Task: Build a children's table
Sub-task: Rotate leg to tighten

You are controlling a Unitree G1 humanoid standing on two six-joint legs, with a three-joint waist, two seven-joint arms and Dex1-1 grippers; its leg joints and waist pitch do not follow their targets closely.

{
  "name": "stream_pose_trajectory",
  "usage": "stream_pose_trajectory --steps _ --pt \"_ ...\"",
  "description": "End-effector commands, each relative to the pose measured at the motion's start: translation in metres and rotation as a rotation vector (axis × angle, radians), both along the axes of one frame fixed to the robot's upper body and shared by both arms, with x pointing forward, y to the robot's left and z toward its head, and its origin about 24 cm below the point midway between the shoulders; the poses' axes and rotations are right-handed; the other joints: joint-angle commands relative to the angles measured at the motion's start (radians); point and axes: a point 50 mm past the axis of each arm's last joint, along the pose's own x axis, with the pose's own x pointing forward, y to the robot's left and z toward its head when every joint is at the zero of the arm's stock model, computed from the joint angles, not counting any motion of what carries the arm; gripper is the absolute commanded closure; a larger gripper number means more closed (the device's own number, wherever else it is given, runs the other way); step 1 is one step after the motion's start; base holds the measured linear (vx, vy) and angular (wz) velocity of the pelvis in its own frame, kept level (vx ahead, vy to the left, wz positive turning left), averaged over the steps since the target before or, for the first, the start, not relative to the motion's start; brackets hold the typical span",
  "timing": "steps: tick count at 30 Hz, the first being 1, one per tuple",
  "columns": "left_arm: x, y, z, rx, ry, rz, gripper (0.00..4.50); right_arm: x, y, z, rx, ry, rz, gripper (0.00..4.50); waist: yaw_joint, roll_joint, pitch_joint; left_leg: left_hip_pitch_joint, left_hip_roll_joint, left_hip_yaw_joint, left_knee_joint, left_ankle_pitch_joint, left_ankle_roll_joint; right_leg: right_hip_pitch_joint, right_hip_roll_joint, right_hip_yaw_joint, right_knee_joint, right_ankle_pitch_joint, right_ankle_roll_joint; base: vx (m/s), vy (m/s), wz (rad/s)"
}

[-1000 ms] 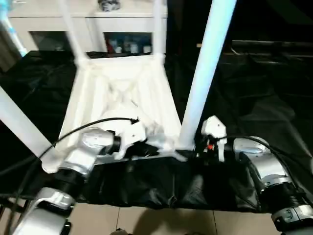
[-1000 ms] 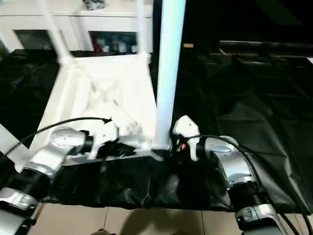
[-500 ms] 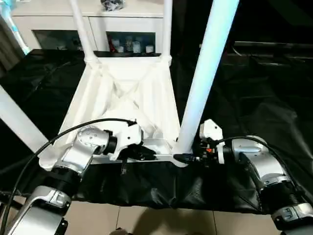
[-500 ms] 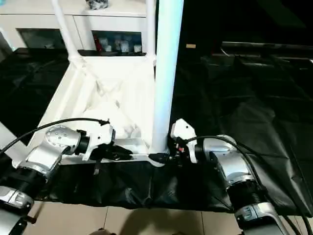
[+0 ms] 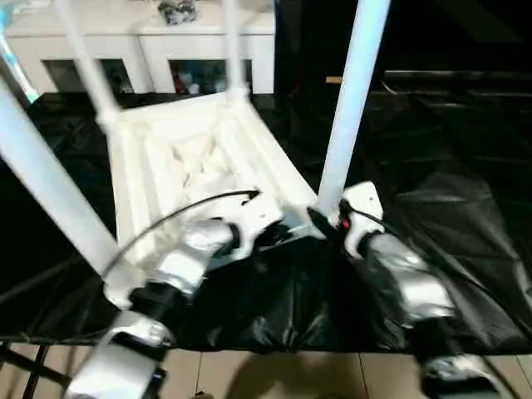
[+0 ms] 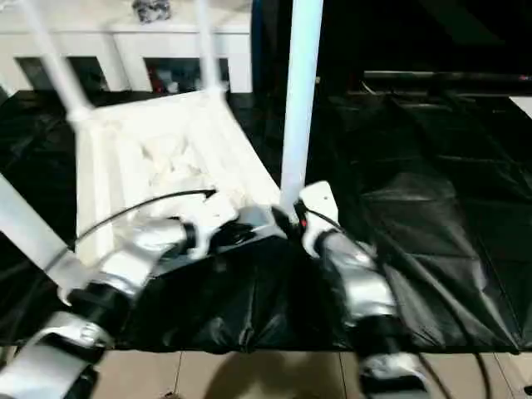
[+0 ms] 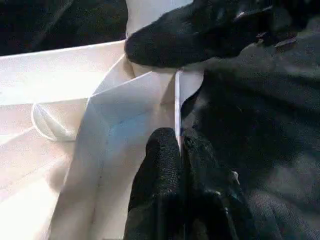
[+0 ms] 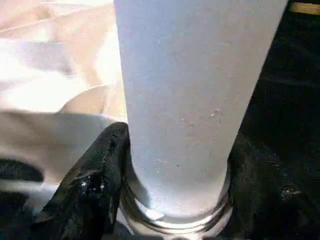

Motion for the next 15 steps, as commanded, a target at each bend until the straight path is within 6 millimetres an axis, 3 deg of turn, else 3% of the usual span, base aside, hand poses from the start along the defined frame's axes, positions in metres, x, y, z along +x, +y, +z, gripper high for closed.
stream_pose_trajectory --steps 1,4,7,8,11,14,15 --pt "-0.009 -0.034 0.004 -0.017 -0.008 -0.113 4.50 -0.002 0.032 -0.004 -0.014 0.007 0.084 1.53 -0.002 0.001 -0.055 0.003 0.010 -0.003 -0.073 -0.251 0.011 0.049 -0.051 0.036 -0.091 -0.270 -0.175 0.000 0.000 0.00" --pt "-0.009 -0.032 0.004 -0.004 -0.017 -0.119 4.50 -0.002 0.032 0.000 0.001 -0.017 0.109 1.18 -0.004 0.002 -0.056 0.002 0.011 -0.003 -0.073 -0.248 0.020 0.050 -0.050 0.037 -0.089 -0.241 -0.180 0.000 0.000 0.00" --pt "-0.007 -0.012 0.004 0.037 -0.028 -0.116 4.50 -0.002 0.021 0.004 0.027 -0.027 0.158 0.99 -0.003 0.007 -0.057 0.001 0.012 -0.004 -0.073 -0.244 0.029 0.053 -0.051 0.037 -0.084 -0.193 -0.199 0.000 0.000 0.00" --pt "-0.007 0.000 0.003 0.061 -0.029 -0.120 4.50 -0.002 0.013 0.007 0.015 -0.042 0.200 0.99 -0.003 0.006 -0.058 -0.001 0.012 -0.004 -0.072 -0.239 0.035 0.056 -0.050 0.036 -0.081 -0.172 -0.205 0.000 0.000 0.00" --pt "-0.008 0.011 0.003 0.071 -0.027 -0.138 4.50 -0.004 0.008 0.011 0.007 -0.045 0.289 0.90 -0.003 0.000 -0.058 -0.001 0.013 0.000 -0.068 -0.210 0.054 0.056 -0.051 0.037 -0.078 -0.127 -0.226 0.000 0.000 0.00" --pt "-0.012 0.027 0.003 0.081 -0.007 -0.170 4.50 -0.008 -0.001 0.014 -0.033 -0.043 0.434 0.90 -0.001 0.005 -0.059 -0.001 0.016 0.000 -0.066 -0.191 0.067 0.057 -0.052 0.036 -0.072 -0.085 -0.247 0.000 0.000 0.00" --pt "-0.012 0.027 0.003 0.081 -0.007 -0.170 4.50 -0.008 -0.001 0.014 -0.033 -0.043 0.434 0.90 0.001 -0.003 -0.058 -0.002 0.017 0.001 -0.066 -0.197 0.069 0.059 -0.054 0.036 -0.070 -0.103 -0.250 0.000 0.000 0.00"
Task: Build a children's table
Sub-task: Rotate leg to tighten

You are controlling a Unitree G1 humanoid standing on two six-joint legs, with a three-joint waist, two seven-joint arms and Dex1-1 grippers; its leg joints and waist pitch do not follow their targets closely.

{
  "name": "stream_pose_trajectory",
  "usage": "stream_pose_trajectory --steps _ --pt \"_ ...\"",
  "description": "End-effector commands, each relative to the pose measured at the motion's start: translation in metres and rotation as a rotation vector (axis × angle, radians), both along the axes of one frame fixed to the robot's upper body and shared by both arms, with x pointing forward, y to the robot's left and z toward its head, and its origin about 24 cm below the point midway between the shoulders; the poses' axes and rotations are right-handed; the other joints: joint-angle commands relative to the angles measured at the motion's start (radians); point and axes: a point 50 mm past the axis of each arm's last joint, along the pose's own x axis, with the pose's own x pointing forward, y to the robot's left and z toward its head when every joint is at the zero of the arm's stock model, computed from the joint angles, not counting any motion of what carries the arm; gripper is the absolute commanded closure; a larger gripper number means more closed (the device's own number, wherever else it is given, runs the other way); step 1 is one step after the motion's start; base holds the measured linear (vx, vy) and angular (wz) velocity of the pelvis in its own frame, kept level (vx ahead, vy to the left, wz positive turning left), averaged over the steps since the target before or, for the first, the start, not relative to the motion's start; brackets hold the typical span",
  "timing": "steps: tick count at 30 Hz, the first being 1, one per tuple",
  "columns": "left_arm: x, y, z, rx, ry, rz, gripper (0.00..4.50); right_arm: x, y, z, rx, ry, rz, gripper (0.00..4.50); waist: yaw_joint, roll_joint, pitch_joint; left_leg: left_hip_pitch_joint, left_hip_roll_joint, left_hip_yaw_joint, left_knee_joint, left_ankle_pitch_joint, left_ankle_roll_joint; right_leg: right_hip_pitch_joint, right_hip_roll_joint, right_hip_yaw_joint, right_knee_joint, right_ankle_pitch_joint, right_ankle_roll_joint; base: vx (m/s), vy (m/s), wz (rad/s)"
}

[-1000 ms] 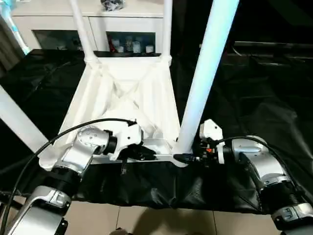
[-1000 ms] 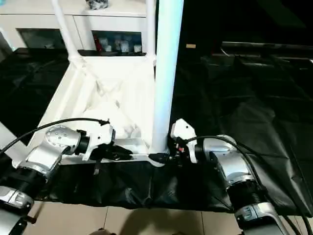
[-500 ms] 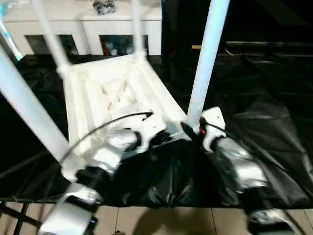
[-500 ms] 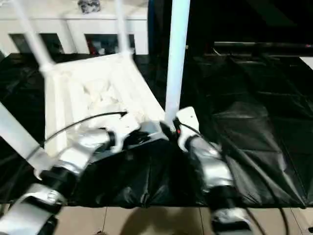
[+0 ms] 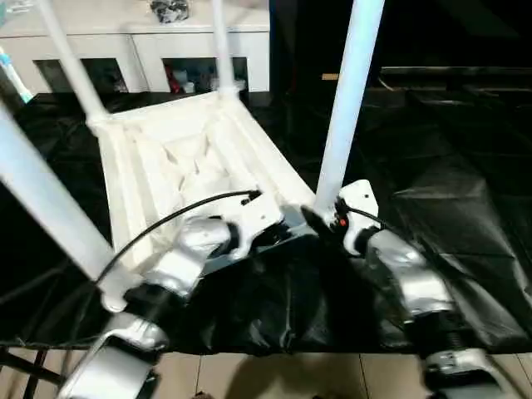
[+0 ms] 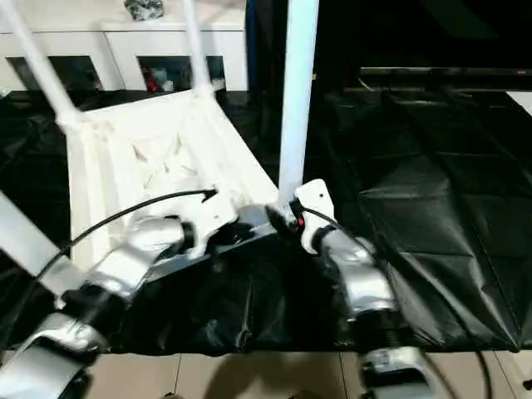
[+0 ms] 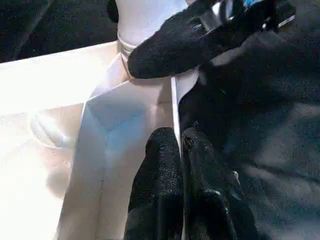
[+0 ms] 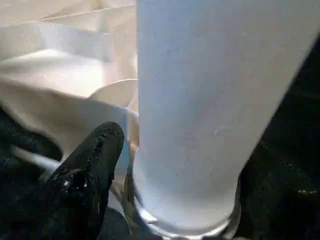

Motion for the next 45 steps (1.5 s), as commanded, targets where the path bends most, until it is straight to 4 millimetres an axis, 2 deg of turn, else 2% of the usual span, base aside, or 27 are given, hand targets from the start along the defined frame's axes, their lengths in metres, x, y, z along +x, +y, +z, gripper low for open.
stream_pose_trajectory --steps 1,2,4,6,8,9,12,14,15,17,18,23,27,28,29,30,31,33,34,36,37,39,40,41,42,43,45 --pt "-0.006 0.002 -0.003 0.034 0.014 -0.065 4.50 -0.004 0.009 0.007 0.006 -0.024 0.139 0.90 0.004 -0.004 -0.060 0.003 0.016 0.001 -0.064 -0.205 0.070 0.060 -0.053 0.038 -0.071 -0.119 -0.248 0.000 0.000 0.00" --pt "-0.008 0.006 -0.003 0.041 0.019 -0.082 4.50 -0.007 0.007 0.007 -0.002 -0.016 0.194 0.90 0.002 -0.013 -0.058 0.003 0.018 0.002 -0.065 -0.216 0.068 0.057 -0.053 0.039 -0.074 -0.140 -0.244 0.000 0.000 0.00" --pt "-0.011 0.013 -0.004 0.046 0.026 -0.104 4.50 -0.010 0.004 0.007 -0.018 -0.004 0.266 0.90 0.005 -0.008 -0.056 0.004 0.019 0.000 -0.066 -0.229 0.063 0.057 -0.055 0.039 -0.074 -0.176 -0.237 0.000 0.000 0.00" --pt "-0.013 0.020 -0.004 0.049 0.036 -0.128 4.50 -0.014 0.002 0.008 -0.023 0.012 0.342 0.90 0.006 -0.019 -0.056 0.002 0.019 0.002 -0.066 -0.227 0.068 0.057 -0.055 0.040 -0.074 -0.187 -0.231 0.000 0.000 0.00" --pt "-0.016 0.028 -0.003 0.050 0.043 -0.157 4.50 -0.018 0.001 0.008 -0.013 0.040 0.421 0.90 0.010 -0.022 -0.056 0.003 0.019 0.001 -0.065 -0.213 0.073 0.056 -0.056 0.040 -0.074 -0.192 -0.229 0.000 0.000 0.00" --pt "-0.016 0.029 -0.003 0.048 0.043 -0.164 4.50 -0.019 0.001 0.008 -0.009 0.046 0.437 0.90 0.011 -0.018 -0.057 0.003 0.021 0.002 -0.066 -0.212 0.073 0.056 -0.056 0.040 -0.071 -0.189 -0.230 0.000 0.000 0.00" --pt "-0.018 0.036 0.002 0.041 0.057 -0.202 4.50 -0.022 0.002 0.007 -0.013 0.079 0.522 0.90 0.017 -0.030 -0.057 0.004 0.023 0.005 -0.064 -0.186 0.081 0.053 -0.056 0.040 -0.066 -0.162 -0.240 0.000 0.000 0.00" --pt "-0.018 0.038 0.003 0.054 0.058 -0.222 4.50 -0.022 0.003 0.007 -0.013 0.087 0.534 1.05 0.022 -0.025 -0.056 0.006 0.025 0.005 -0.065 -0.184 0.077 0.050 -0.056 0.041 -0.066 -0.166 -0.240 0.000 0.000 0.00" --pt "-0.018 0.038 0.003 0.059 0.059 -0.228 4.50 -0.021 0.003 0.007 -0.012 0.089 0.536 1.05 0.023 -0.032 -0.056 0.006 0.024 0.006 -0.065 -0.184 0.074 0.051 -0.056 0.041 -0.066 -0.165 -0.239 0.000 0.000 0.00" --pt "-0.019 0.039 0.003 0.065 0.062 -0.248 4.50 -0.020 0.002 0.007 -0.009 0.094 0.545 1.05 0.026 -0.029 -0.056 0.008 0.025 0.005 -0.066 -0.191 0.067 0.049 -0.058 0.042 -0.066 -0.177 -0.236 0.000 0.000 0.00" --pt "-0.019 0.039 0.003 0.065 0.062 -0.248 4.50 -0.020 0.002 0.007 -0.009 0.094 0.545 1.33 0.027 -0.030 -0.056 0.008 0.025 0.005 -0.066 -0.189 0.064 0.050 -0.058 0.042 -0.065 -0.170 -0.238 0.000 0.000 0.00" --pt "-0.018 0.039 0.004 0.074 0.064 -0.267 4.50 -0.021 0.001 0.007 -0.005 0.114 0.570 1.71 0.031 -0.030 -0.059 0.008 0.024 0.006 -0.064 -0.166 0.065 0.053 -0.057 0.042 -0.059 -0.122 -0.246 0.000 0.000 0.00" --pt "-0.016 0.036 0.003 0.072 0.065 -0.262 4.50 -0.024 -0.001 0.006 -0.002 0.115 0.563 1.82 0.034 -0.033 -0.059 0.008 0.023 0.007 -0.062 -0.157 0.069 0.054 -0.056 0.042 -0.058 -0.108 -0.249 0.000 0.000 0.00" --pt "-0.015 0.035 0.003 0.068 0.063 -0.253 4.50 -0.024 -0.002 0.005 0.004 0.114 0.549 1.83 0.034 -0.022 -0.059 0.009 0.023 0.006 -0.062 -0.160 0.067 0.053 -0.057 0.042 -0.057 -0.110 -0.250 0.000 0.000 0.00" --pt "-0.013 0.032 0.001 0.071 0.055 -0.225 4.50 -0.025 -0.003 0.004 0.022 0.112 0.510 1.83 0.034 -0.028 -0.058 0.009 0.023 0.007 -0.062 -0.170 0.065 0.053 -0.055 0.042 -0.061 -0.120 -0.246 0.000 0.000 0.00" --pt "-0.012 0.030 -0.001 0.072 0.051 -0.208 4.50 -0.026 -0.004 0.003 0.028 0.112 0.480 1.83 0.039 -0.029 -0.057 0.010 0.023 0.007 -0.063 -0.174 0.062 0.053 -0.056 0.043 -0.064 -0.135 -0.238 0.000 0.000 0.00" --pt "-0.011 0.027 -0.002 0.070 0.046 -0.186 4.50 -0.026 -0.003 0.003 0.034 0.105 0.449 1.84 0.043 -0.019 -0.057 0.011 0.024 0.005 -0.065 -0.181 0.055 0.052 -0.057 0.044 -0.064 -0.153 -0.231 0.000 0.000 0.00" --pt "-0.010 0.025 -0.002 0.068 0.044 -0.173 4.50 -0.026 -0.003 0.002 0.037 0.099 0.431 1.84 0.043 -0.022 -0.054 0.013 0.023 0.005 -0.069 -0.218 0.039 0.050 -0.056 0.043 -0.072 -0.201 -0.219 0.000 0.000 0.00" --pt "-0.008 0.014 -0.004 0.040 0.036 -0.133 4.50 -0.025 -0.001 -0.004 0.030 0.094 0.331 1.84 0.046 -0.008 -0.052 0.016 0.022 0.003 -0.070 -0.244 0.024 0.048 -0.058 0.044 -0.076 -0.243 -0.209 0.000 0.000 0.00" --pt "-0.007 0.006 -0.004 0.023 0.030 -0.107 4.50 -0.024 0.001 -0.007 0.024 0.086 0.261 1.84 0.039 -0.020 -0.046 0.017 0.019 0.001 -0.076 -0.288 0.004 0.048 -0.056 0.043 -0.085 -0.313 -0.185 0.000 0.000 0.00" --pt "-0.006 -0.010 -0.005 -0.005 0.028 -0.080 4.50 -0.020 0.004 -0.011 0.045 0.085 0.142 1.85 0.038 -0.013 -0.047 0.019 0.015 -0.002 -0.076 -0.303 -0.005 0.049 -0.057 0.044 -0.089 -0.366 -0.163 0.000 0.000 0.00" --pt "-0.005 -0.020 -0.005 -0.023 0.023 -0.061 4.50 -0.017 0.007 -0.014 0.064 0.089 0.058 1.86 0.030 -0.014 -0.046 0.022 0.015 -0.002 -0.078 -0.319 -0.013 0.045 -0.055 0.044 -0.095 -0.384 -0.153 0.000 0.000 0.00" --pt "-0.004 -0.038 -0.005 -0.058 0.024 -0.041 4.50 -0.013 0.013 -0.017 0.097 0.103 -0.076 1.86 0.027 -0.012 -0.047 0.022 0.014 -0.003 -0.078 -0.316 -0.016 0.044 -0.054 0.045 -0.097 -0.379 -0.150 0.000 0.000 0.00" --pt "-0.005 -0.045 -0.004 -0.074 0.026 -0.033 4.50 -0.011 0.016 -0.018 0.110 0.112 -0.123 1.86 0.024 -0.013 -0.047 0.021 0.013 -0.003 -0.078 -0.314 -0.017 0.042 -0.053 0.045 -0.096 -0.377 -0.150 0.000 0.000 0.00" --pt "-0.005 -0.049 -0.004 -0.083 0.029 -0.029 4.50 -0.010 0.018 -0.019 0.117 0.118 -0.148 1.86 0.018 0.000 -0.048 0.020 0.012 -0.004 -0.078 -0.321 -0.019 0.044 -0.053 0.044 -0.098 -0.364 -0.154 0.000 0.000 0.00" --pt "-0.004 -0.058 -0.002 -0.093 0.022 -0.020 4.50 -0.008 0.024 -0.020 0.113 0.118 -0.188 1.86 0.018 -0.003 -0.053 0.015 0.009 -0.007 -0.077 -0.306 -0.012 0.052 -0.052 0.042 -0.093 -0.338 -0.154 0.000 0.000 0.00" --pt "-0.004 -0.070 0.000 -0.101 0.000 -0.004 4.50 -0.003 0.035 -0.019 0.110 0.111 -0.240 1.86 0.013 -0.002 -0.054 0.014 0.009 -0.004 -0.075 -0.287 -0.003 0.049 -0.051 0.044 -0.092 -0.304 -0.162 0.000 0.000 0.00"
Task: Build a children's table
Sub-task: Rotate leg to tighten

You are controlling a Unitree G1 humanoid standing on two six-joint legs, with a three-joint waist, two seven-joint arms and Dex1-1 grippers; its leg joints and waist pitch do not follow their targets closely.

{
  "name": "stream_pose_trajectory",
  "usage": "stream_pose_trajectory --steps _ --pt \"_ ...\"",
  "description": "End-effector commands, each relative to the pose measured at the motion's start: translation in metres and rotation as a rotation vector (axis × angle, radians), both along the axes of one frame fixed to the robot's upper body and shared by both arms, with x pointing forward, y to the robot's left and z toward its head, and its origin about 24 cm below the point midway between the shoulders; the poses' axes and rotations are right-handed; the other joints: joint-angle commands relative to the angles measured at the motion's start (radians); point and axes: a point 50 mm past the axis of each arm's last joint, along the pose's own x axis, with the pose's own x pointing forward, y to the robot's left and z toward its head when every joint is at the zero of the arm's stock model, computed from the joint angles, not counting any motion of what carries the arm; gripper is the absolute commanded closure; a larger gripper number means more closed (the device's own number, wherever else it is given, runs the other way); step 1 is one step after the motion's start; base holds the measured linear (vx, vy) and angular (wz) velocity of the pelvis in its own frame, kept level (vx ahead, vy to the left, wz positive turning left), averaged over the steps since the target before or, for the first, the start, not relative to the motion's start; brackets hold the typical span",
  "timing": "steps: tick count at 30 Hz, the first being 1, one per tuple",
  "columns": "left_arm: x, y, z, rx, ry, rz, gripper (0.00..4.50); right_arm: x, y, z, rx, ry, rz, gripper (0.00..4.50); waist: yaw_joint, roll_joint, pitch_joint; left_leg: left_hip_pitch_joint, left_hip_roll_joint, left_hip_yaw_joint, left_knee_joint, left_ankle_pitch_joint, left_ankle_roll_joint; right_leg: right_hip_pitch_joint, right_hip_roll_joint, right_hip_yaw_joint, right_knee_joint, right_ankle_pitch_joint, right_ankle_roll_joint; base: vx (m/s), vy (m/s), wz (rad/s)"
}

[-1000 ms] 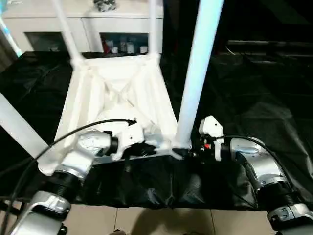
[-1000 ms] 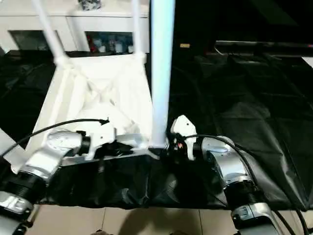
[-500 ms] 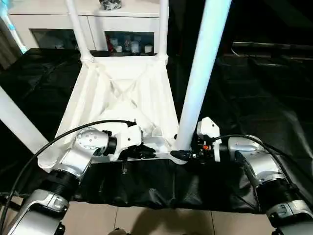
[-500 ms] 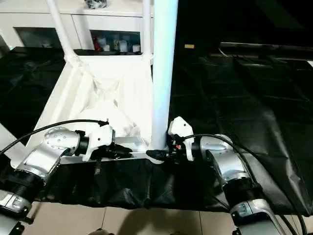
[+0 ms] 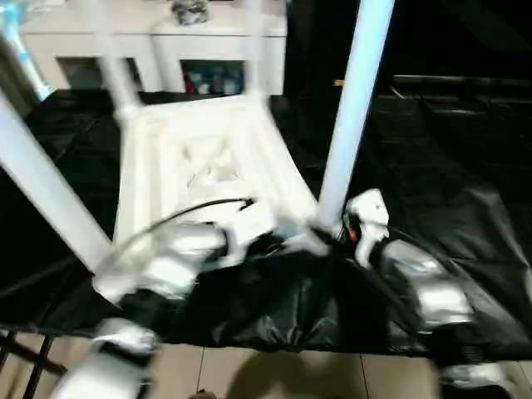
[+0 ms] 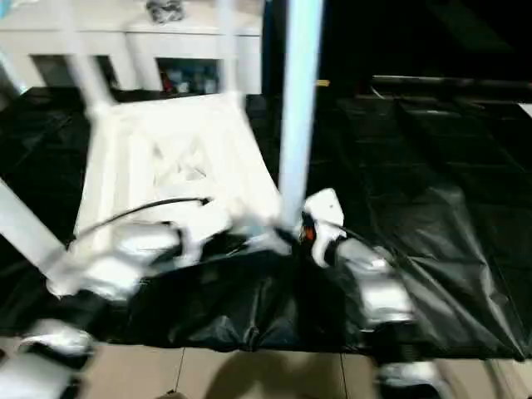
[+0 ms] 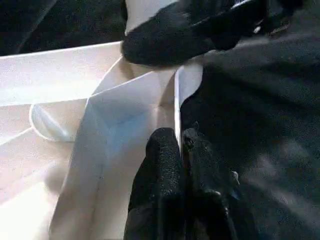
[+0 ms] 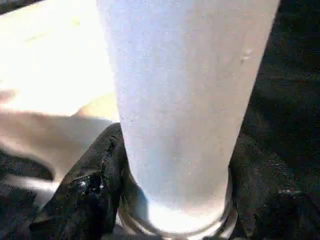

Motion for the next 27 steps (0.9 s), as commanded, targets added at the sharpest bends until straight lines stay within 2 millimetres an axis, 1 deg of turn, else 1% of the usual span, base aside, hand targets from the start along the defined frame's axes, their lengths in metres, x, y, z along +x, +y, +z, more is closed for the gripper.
stream_pose_trajectory --steps 1,2,3,4,5,6,7,8,9,10,11,12,13,14,15,16,18,19,20,21,22,23,24,25,26,27 --pt "-0.005 -0.040 0.010 -0.046 -0.041 -0.072 4.50 0.000 0.040 -0.008 0.025 0.057 0.039 1.86 -0.009 0.005 -0.052 -0.003 0.007 -0.005 -0.072 -0.280 -0.004 0.044 -0.048 0.036 -0.093 -0.273 -0.172 0.000 0.000 0.00" --pt "-0.005 -0.043 0.012 -0.061 -0.043 -0.065 4.50 0.003 0.045 -0.004 0.040 0.044 0.030 1.86 -0.009 0.005 -0.055 -0.004 0.007 -0.006 -0.072 -0.272 -0.002 0.047 -0.049 0.035 -0.091 -0.263 -0.176 0.000 0.000 0.00" --pt "-0.005 -0.043 0.012 -0.063 -0.045 -0.062 4.50 0.004 0.046 -0.002 0.048 0.039 0.028 1.86 -0.011 0.004 -0.054 -0.007 0.007 -0.005 -0.071 -0.258 0.008 0.047 -0.049 0.035 -0.090 -0.244 -0.182 0.000 0.000 0.00" --pt "-0.005 -0.043 0.014 -0.072 -0.052 -0.047 4.50 0.007 0.049 0.003 0.078 0.021 0.019 1.86 -0.013 0.008 -0.057 -0.008 0.008 -0.005 -0.069 -0.247 0.017 0.048 -0.049 0.035 -0.088 -0.224 -0.189 0.000 0.000 0.00" --pt "-0.005 -0.040 0.014 -0.067 -0.056 -0.047 4.50 0.009 0.048 0.006 0.074 0.003 0.016 1.86 -0.014 0.008 -0.059 -0.009 0.008 -0.005 -0.068 -0.235 0.022 0.050 -0.049 0.035 -0.086 -0.206 -0.193 0.000 0.000 0.00" --pt "-0.005 -0.036 0.014 -0.064 -0.056 -0.047 4.50 0.009 0.048 0.007 0.083 0.001 0.031 1.31 -0.015 -0.005 -0.059 -0.012 0.009 -0.003 -0.067 -0.218 0.033 0.051 -0.048 0.033 -0.085 -0.182 -0.202 0.000 0.000 0.00" --pt "-0.005 -0.036 0.014 -0.064 -0.056 -0.047 4.50 0.008 0.047 0.008 0.084 0.001 0.033 1.17 -0.013 0.007 -0.059 -0.013 0.010 -0.004 -0.067 -0.201 0.042 0.051 -0.050 0.033 -0.081 -0.170 -0.208 0.000 0.000 0.00" --pt "-0.005 -0.028 0.014 -0.065 -0.060 -0.055 4.50 0.007 0.044 0.007 0.076 0.002 0.066 1.17 -0.013 0.009 -0.058 -0.012 0.011 -0.003 -0.066 -0.202 0.045 0.048 -0.050 0.033 -0.083 -0.172 -0.209 0.000 0.000 0.00" --pt "-0.005 -0.028 0.014 -0.065 -0.060 -0.056 4.50 0.007 0.044 0.007 0.075 0.002 0.067 1.11 -0.014 0.000 -0.059 -0.013 0.011 -0.002 -0.066 -0.202 0.051 0.049 -0.049 0.032 -0.083 -0.172 -0.210 0.000 0.000 0.00" --pt "-0.006 -0.018 0.013 -0.053 -0.061 -0.075 4.50 0.004 0.037 0.004 0.017 -0.010 0.110 0.97 -0.013 0.005 -0.060 -0.018 0.012 -0.004 -0.065 -0.177 0.059 0.052 -0.052 0.032 -0.079 -0.152 -0.213 0.000 0.000 0.00" --pt "-0.007 -0.014 0.012 -0.047 -0.059 -0.086 4.50 0.003 0.034 0.004 -0.002 -0.015 0.125 0.97 -0.014 0.005 -0.060 -0.019 0.013 -0.005 -0.065 -0.171 0.060 0.054 -0.052 0.031 -0.077 -0.146 -0.214 0.000 0.000 0.00" --pt "-0.008 -0.009 0.011 -0.038 -0.053 -0.095 4.50 0.002 0.030 0.003 -0.014 -0.019 0.143 0.82 -0.014 -0.005 -0.060 -0.019 0.013 -0.002 -0.063 -0.169 0.068 0.053 -0.053 0.031 -0.077 -0.144 -0.219 0.000 0.000 0.00" --pt "-0.009 -0.004 0.010 -0.029 -0.050 -0.110 4.50 0.001 0.027 0.003 -0.023 -0.023 0.167 0.73 -0.013 -0.001 -0.060 -0.018 0.014 -0.002 -0.063 -0.169 0.069 0.051 -0.054 0.032 -0.077 -0.147 -0.220 0.000 0.000 0.00" --pt "-0.011 0.003 0.009 -0.015 -0.042 -0.133 4.50 0.000 0.022 0.004 -0.043 -0.032 0.211 0.73 -0.012 0.003 -0.059 -0.015 0.015 0.000 -0.062 -0.172 0.073 0.048 -0.055 0.033 -0.078 -0.150 -0.223 0.000 0.000 0.00" --pt "-0.012 0.010 0.008 0.000 -0.034 -0.148 4.50 -0.002 0.019 0.005 -0.061 -0.040 0.260 0.73 -0.010 0.000 -0.060 -0.015 0.016 -0.001 -0.062 -0.177 0.076 0.050 -0.054 0.032 -0.077 -0.145 -0.225 0.000 0.000 0.00" --pt "-0.013 0.014 0.007 0.009 -0.030 -0.156 4.50 -0.003 0.017 0.005 -0.073 -0.044 0.291 0.73 -0.010 0.002 -0.058 -0.016 0.018 0.000 -0.063 -0.176 0.079 0.049 -0.054 0.033 -0.075 -0.134 -0.230 0.000 0.000 0.00" --pt "-0.015 0.022 0.007 0.015 -0.020 -0.185 4.50 -0.006 0.012 0.005 -0.108 -0.043 0.362 0.73 -0.010 0.002 -0.057 -0.015 0.018 0.001 -0.063 -0.184 0.079 0.048 -0.054 0.033 -0.075 -0.136 -0.232 0.000 0.000 0.00" --pt "-0.015 0.024 0.008 0.013 -0.016 -0.194 4.50 -0.006 0.011 0.006 -0.120 -0.044 0.383 0.73 -0.011 0.002 -0.055 -0.013 0.018 0.001 -0.065 -0.200 0.073 0.047 -0.053 0.033 -0.076 -0.163 -0.230 0.000 0.000 0.00" --pt "-0.016 0.031 0.008 0.012 -0.004 -0.203 4.50 -0.009 0.008 0.008 -0.116 -0.037 0.443 0.73 -0.011 -0.002 -0.054 -0.013 0.018 0.001 -0.065 -0.208 0.072 0.047 -0.053 0.032 -0.077 -0.175 -0.229 0.000 0.000 0.00" --pt "-0.016 0.032 0.008 0.012 0.000 -0.206 4.50 -0.009 0.007 0.008 -0.113 -0.035 0.462 0.73 -0.010 0.000 -0.054 -0.011 0.020 0.000 -0.066 -0.214 0.070 0.047 -0.054 0.033 -0.078 -0.187 -0.227 0.000 0.000 0.00" --pt "-0.017 0.041 0.008 0.017 0.017 -0.220 4.50 -0.013 0.004 0.012 -0.110 -0.031 0.548 0.73 -0.011 -0.006 -0.054 -0.012 0.019 0.001 -0.065 -0.217 0.071 0.048 -0.053 0.034 -0.077 -0.187 -0.227 0.000 0.000 0.00" --pt "-0.017 0.043 0.008 0.020 0.021 -0.224 4.50 -0.014 0.003 0.013 -0.110 -0.031 0.573 0.73 -0.007 -0.004 -0.054 -0.012 0.019 0.001 -0.064 -0.215 0.071 0.049 -0.053 0.033 -0.075 -0.186 -0.228 0.000 0.000 0.00" --pt "-0.017 0.046 0.008 0.024 0.027 -0.232 4.50 -0.016 0.002 0.014 -0.109 -0.023 0.615 0.73 -0.008 -0.009 -0.055 -0.014 0.021 0.002 -0.064 -0.201 0.075 0.048 -0.053 0.035 -0.074 -0.167 -0.232 0.000 0.000 0.00" --pt "-0.017 0.051 0.009 0.027 0.036 -0.241 4.50 -0.018 0.001 0.015 -0.109 -0.013 0.665 0.73 -0.005 -0.010 -0.057 -0.012 0.021 0.002 -0.062 -0.186 0.080 0.049 -0.053 0.034 -0.070 -0.142 -0.240 0.000 0.000 0.00" --pt "-0.017 0.054 0.009 0.031 0.041 -0.248 4.50 -0.020 0.000 0.015 -0.105 -0.001 0.701 0.73 -0.003 -0.010 -0.056 -0.013 0.022 0.002 -0.061 -0.178 0.083 0.049 -0.053 0.034 -0.068 -0.130 -0.244 0.000 0.000 0.00" --pt "-0.017 0.054 0.009 0.031 0.041 -0.248 4.50 -0.020 0.000 0.015 -0.105 -0.001 0.701 0.89 -0.002 -0.009 -0.056 -0.013 0.021 0.003 -0.061 -0.175 0.086 0.049 -0.052 0.033 -0.067 -0.122 -0.248 0.000 0.000 0.00"
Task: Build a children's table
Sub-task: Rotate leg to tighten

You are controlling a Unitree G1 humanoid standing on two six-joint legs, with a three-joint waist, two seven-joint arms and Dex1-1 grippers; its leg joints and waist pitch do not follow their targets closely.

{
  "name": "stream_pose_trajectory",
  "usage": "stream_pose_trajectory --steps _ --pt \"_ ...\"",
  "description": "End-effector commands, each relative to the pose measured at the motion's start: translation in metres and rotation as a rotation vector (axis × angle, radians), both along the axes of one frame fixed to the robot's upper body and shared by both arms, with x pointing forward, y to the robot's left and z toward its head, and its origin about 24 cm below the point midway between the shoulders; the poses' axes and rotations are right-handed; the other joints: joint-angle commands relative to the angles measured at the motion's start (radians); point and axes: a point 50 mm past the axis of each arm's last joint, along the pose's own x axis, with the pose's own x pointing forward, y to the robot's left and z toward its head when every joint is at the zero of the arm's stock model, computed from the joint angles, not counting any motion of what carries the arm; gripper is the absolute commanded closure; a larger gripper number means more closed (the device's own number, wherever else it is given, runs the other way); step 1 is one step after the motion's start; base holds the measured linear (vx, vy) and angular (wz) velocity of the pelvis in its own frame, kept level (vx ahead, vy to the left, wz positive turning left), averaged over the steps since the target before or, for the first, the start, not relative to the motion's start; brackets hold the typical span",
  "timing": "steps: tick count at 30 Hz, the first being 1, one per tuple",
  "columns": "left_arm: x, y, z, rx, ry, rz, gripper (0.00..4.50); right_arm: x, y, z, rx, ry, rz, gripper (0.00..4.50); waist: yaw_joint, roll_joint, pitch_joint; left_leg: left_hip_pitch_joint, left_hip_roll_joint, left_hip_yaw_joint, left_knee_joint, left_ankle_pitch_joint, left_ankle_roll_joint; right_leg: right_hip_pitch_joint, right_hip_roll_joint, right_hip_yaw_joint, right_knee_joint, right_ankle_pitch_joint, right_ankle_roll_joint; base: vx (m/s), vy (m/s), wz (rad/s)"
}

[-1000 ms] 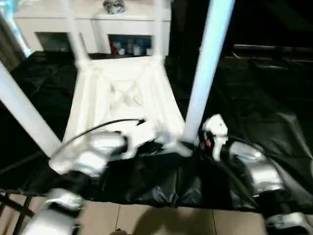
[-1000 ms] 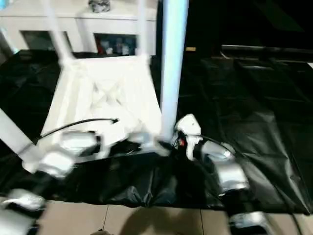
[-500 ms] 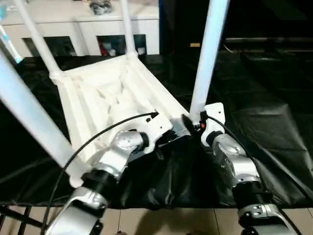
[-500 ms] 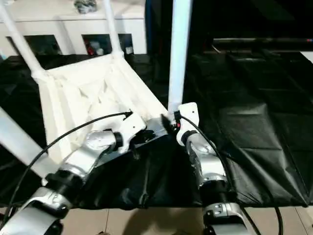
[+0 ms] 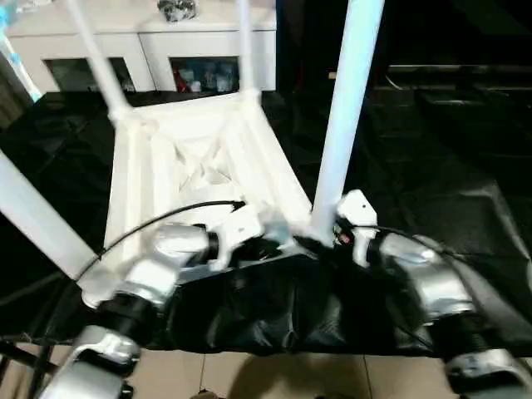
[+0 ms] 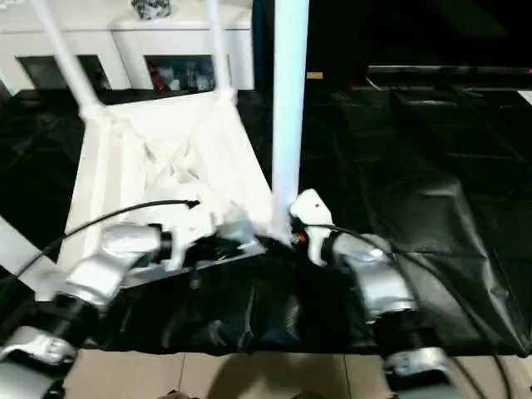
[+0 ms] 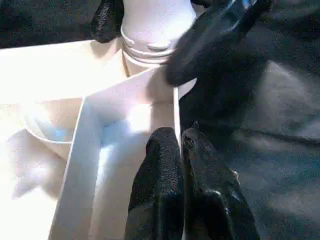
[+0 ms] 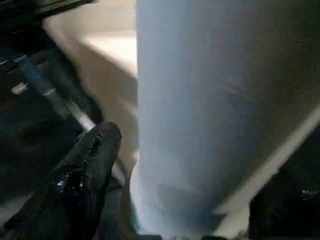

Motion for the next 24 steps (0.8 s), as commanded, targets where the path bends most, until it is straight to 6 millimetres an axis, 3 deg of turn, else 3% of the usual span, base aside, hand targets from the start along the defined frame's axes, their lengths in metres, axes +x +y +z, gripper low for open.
stream_pose_trajectory --steps 1,5,9,17,20,24 --pt "-0.001 0.005 0.001 0.024 0.003 -0.044 4.50 -0.007 0.008 0.003 0.012 0.026 0.137 1.07 0.004 -0.020 -0.064 0.001 0.019 0.005 -0.060 -0.162 0.094 0.057 -0.052 0.040 -0.066 -0.110 -0.251 0.000 0.000 0.00" --pt "0.000 0.014 0.002 0.047 0.015 -0.058 4.50 -0.010 0.008 0.003 0.006 0.060 0.208 1.12 0.016 -0.019 -0.063 0.004 0.022 0.006 -0.060 -0.158 0.095 0.054 -0.055 0.041 -0.065 -0.133 -0.250 0.000 0.000 0.00" --pt "0.000 0.018 0.002 0.057 0.024 -0.076 4.50 -0.010 0.007 0.003 0.004 0.075 0.240 1.52 0.018 -0.021 -0.061 0.006 0.022 0.005 -0.062 -0.179 0.074 0.053 -0.055 0.041 -0.068 -0.180 -0.238 0.000 0.000 0.00" --pt "-0.003 0.021 0.002 0.077 0.051 -0.125 4.50 -0.013 0.006 0.003 0.020 0.105 0.278 1.82 0.020 -0.019 -0.065 0.005 0.022 0.005 -0.060 -0.153 0.081 0.055 -0.054 0.040 -0.061 -0.116 -0.253 0.000 0.000 0.00" --pt "0.001 0.016 0.002 0.077 0.028 -0.088 4.50 -0.014 0.007 0.000 0.042 0.106 0.223 1.83 0.022 -0.020 -0.064 0.006 0.022 0.005 -0.061 -0.162 0.074 0.055 -0.055 0.040 -0.064 -0.139 -0.248 0.000 0.000 0.00" --pt "0.009 -0.002 0.000 0.050 -0.005 0.004 4.50 -0.006 0.013 -0.008 0.064 0.079 0.000 1.83 0.023 -0.020 -0.056 0.008 0.020 0.004 -0.067 -0.212 0.045 0.050 -0.056 0.041 -0.076 -0.244 -0.218 0.000 0.000 0.00"
